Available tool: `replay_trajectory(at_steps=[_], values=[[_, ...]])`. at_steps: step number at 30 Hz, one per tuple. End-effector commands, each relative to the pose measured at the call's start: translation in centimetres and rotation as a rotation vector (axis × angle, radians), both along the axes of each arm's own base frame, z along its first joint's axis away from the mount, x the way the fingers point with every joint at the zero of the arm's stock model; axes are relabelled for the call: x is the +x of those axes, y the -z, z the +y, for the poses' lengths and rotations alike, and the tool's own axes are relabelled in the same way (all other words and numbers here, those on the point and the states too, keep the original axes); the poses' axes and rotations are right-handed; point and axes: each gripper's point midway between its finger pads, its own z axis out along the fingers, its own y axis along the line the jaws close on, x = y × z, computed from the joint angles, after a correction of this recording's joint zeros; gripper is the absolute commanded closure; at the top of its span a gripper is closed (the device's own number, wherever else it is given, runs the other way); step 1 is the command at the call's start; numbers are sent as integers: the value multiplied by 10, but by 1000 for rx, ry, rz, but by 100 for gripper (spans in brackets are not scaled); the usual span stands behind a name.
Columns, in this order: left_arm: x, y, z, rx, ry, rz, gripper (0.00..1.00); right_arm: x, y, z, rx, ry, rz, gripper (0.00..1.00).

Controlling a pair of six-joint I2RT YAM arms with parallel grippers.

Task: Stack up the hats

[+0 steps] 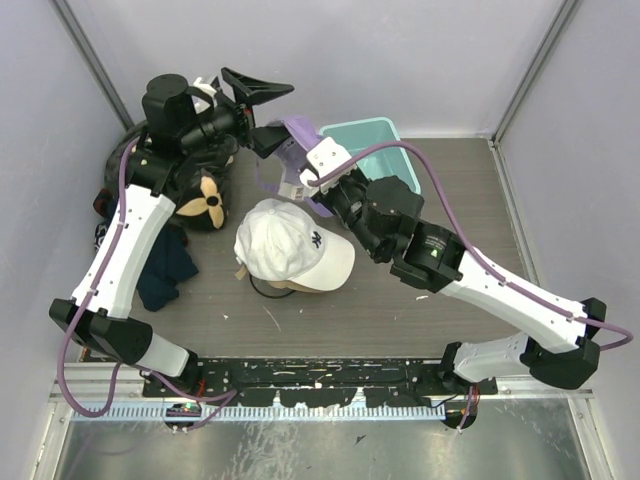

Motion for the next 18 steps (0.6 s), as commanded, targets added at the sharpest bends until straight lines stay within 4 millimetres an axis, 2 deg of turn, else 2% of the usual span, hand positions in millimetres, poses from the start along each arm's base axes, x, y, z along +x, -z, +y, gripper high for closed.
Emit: replay_trajectory(at_steps=[1, 7, 13, 16, 18], values=[[-2, -3, -3, 16, 9, -34, 13, -19, -45, -22, 106, 11, -99, 99], [-7, 16, -14, 41, 46, -6, 16, -23, -48, -23, 96, 11, -116, 99], [-4, 29, -21, 55, 61, 11, 58, -25, -43, -16, 73, -3, -115, 99], [2, 35, -25, 58, 69, 8, 69, -27, -42, -13, 61, -13, -110, 99], [5, 39, -30, 52, 84, 5, 81, -28, -41, -12, 54, -17, -107, 99]])
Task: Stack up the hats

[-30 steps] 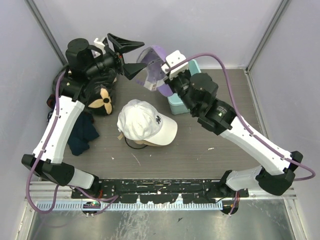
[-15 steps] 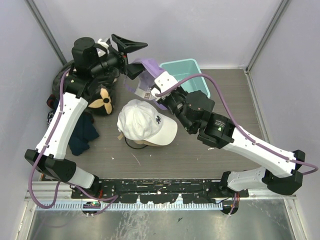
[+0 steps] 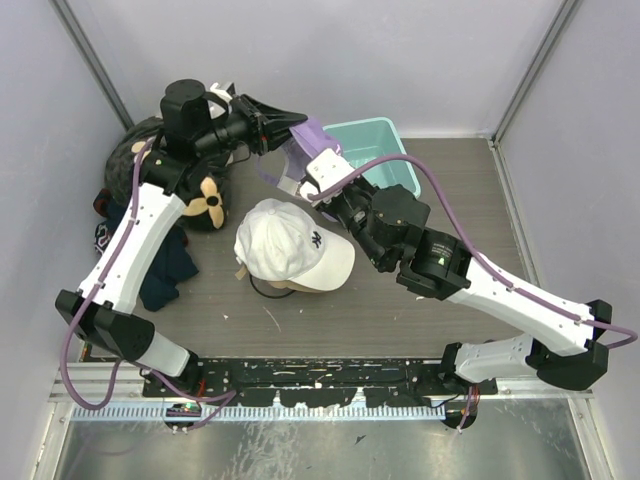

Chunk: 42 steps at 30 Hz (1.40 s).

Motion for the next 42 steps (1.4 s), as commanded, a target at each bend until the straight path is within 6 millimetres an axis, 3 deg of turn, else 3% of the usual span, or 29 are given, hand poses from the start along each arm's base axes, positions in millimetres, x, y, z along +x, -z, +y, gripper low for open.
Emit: replay_trajectory(at_steps=[1, 2, 4, 7, 9, 10, 19, 24, 28, 33, 36, 42], values=[[9, 16, -13, -1, 40, -15, 90, -11, -34, -2, 107, -34, -56, 99], [12, 18, -16, -8, 46, -19, 98, -11, -32, -1, 103, -35, -51, 99], [16, 18, -20, -24, 50, -39, 100, -10, -28, -3, 102, -25, -36, 98], [26, 9, -21, -58, 33, -115, 100, -8, -25, -9, 131, 9, -10, 85], [34, 2, -19, -63, -2, -173, 100, -10, -29, -15, 181, 23, 5, 64], [38, -2, -18, -65, -16, -201, 100, -11, -31, -17, 209, 20, 15, 59], [73, -36, -24, -126, -77, -394, 100, -30, -53, -40, 541, -14, 156, 33], [77, -64, -25, -115, -88, -512, 100, -43, -72, -57, 893, -62, 318, 29], [76, -83, -29, -104, -64, -595, 100, -48, -88, -52, 1052, -177, 471, 26], [71, -98, -30, -91, -36, -674, 100, -41, -95, -32, 1201, -427, 696, 22], [67, -105, -28, -82, -30, -722, 100, -38, -95, -30, 1327, -609, 838, 22], [64, -118, -21, -89, -50, -811, 100, -22, -87, -55, 1763, -980, 1123, 33]])
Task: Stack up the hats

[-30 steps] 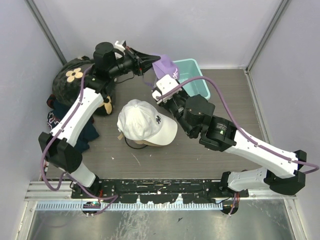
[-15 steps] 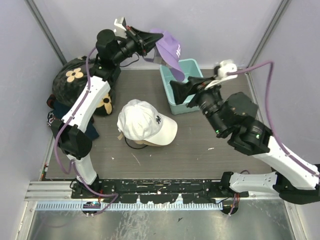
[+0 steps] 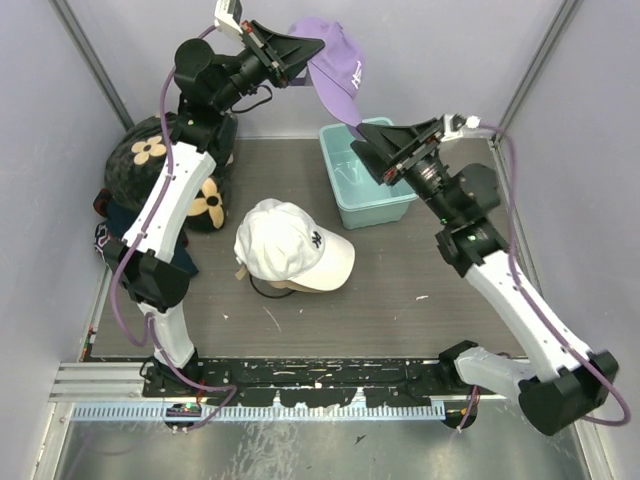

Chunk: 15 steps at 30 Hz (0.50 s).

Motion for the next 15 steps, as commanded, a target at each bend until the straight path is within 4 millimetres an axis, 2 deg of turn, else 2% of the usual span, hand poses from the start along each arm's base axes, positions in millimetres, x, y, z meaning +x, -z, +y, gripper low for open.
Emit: replay_trajectory(at_steps=[1, 4, 9, 15], values=[[-10, -24, 8, -12, -16, -157, 100, -38, -33, -8, 486, -425, 75, 34], [-9, -25, 10, 1, -42, -182, 100, -36, -32, -15, 563, -437, 115, 34], [-11, -25, 12, -39, -36, -187, 100, -24, -10, -22, 664, -440, 164, 35], [-13, -15, 13, -21, -46, -177, 100, -13, 2, -22, 686, -428, 187, 39]])
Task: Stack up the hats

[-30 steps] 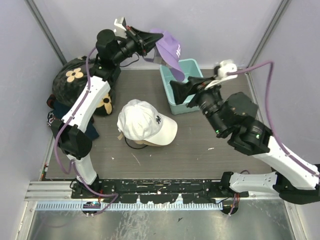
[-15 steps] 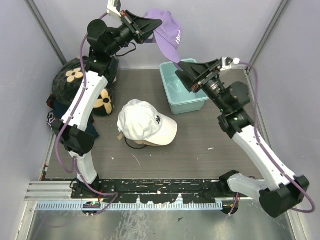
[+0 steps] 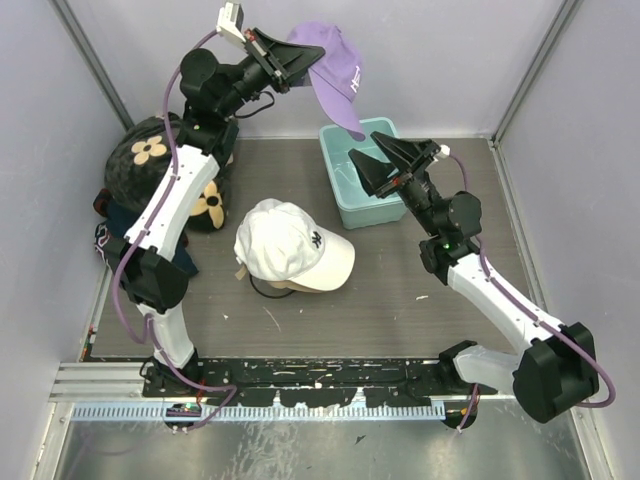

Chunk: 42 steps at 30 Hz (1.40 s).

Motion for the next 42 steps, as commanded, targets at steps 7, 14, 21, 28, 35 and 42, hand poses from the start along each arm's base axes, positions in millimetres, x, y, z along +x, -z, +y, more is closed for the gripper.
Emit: replay_trajectory(at_steps=[7, 14, 21, 28, 35, 42], values=[[-29, -27, 16, -56, -12, -97, 100, 2, -19, -9, 130, -49, -32, 44], [-33, -35, 17, -54, -13, -123, 100, 9, -20, -5, 115, -50, -32, 39], [-42, -39, 16, -61, 2, -131, 100, 20, -12, -8, 121, -22, -14, 39], [-51, -31, 14, -68, 15, -124, 100, 38, -11, -7, 123, -5, -1, 47], [-61, -27, 14, -79, 24, -117, 100, 50, -15, -6, 124, 3, -1, 52], [-66, -14, 15, -67, 19, -97, 100, 53, -15, -8, 125, 10, 2, 63]])
